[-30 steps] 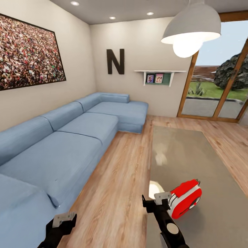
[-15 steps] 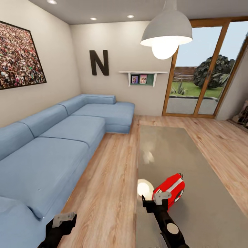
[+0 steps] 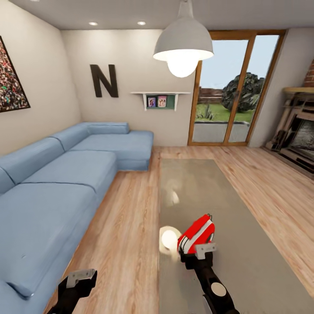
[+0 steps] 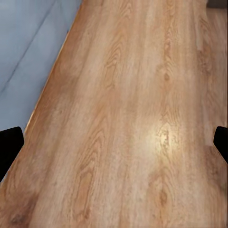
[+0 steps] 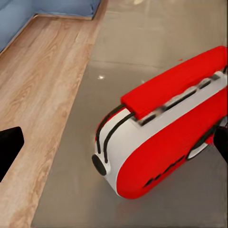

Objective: Turn on the radio receiver that's on the table in the living room.

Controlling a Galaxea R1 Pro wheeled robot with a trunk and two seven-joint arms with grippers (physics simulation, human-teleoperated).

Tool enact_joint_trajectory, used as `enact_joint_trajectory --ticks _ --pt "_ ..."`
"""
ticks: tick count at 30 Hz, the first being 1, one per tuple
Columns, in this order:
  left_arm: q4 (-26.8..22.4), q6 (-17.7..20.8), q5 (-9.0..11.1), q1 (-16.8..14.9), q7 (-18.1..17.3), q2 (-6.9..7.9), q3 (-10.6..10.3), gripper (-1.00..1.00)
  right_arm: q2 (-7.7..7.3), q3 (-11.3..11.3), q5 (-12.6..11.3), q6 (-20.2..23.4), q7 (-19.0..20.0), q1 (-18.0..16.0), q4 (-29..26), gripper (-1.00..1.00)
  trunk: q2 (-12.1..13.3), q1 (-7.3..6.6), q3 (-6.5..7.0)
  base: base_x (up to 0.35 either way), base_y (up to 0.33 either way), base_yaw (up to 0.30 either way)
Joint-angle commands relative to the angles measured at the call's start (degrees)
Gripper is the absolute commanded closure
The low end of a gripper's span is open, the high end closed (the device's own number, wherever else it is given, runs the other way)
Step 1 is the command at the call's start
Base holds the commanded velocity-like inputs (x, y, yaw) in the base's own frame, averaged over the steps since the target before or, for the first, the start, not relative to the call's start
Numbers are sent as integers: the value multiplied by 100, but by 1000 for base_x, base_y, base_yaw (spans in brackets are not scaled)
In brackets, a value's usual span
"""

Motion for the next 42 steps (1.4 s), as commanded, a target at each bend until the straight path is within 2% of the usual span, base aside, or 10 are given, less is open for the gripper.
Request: enact_joint_trajectory --ticks 1,15,42 --pt "0 0 0 0 0 0 0 -100 0 -1 0 0 0 0 0 -100 0 0 3 0 0 -268" --pt "-3 0 0 0 0 0 0 -100 0 -1 0 0 0 2 0 -100 0 0 47 0 0 -228" --pt "-4 0 0 0 0 0 0 -100 0 4 2 0 -9 1 0 -100 0 0 50 0 0 -7"
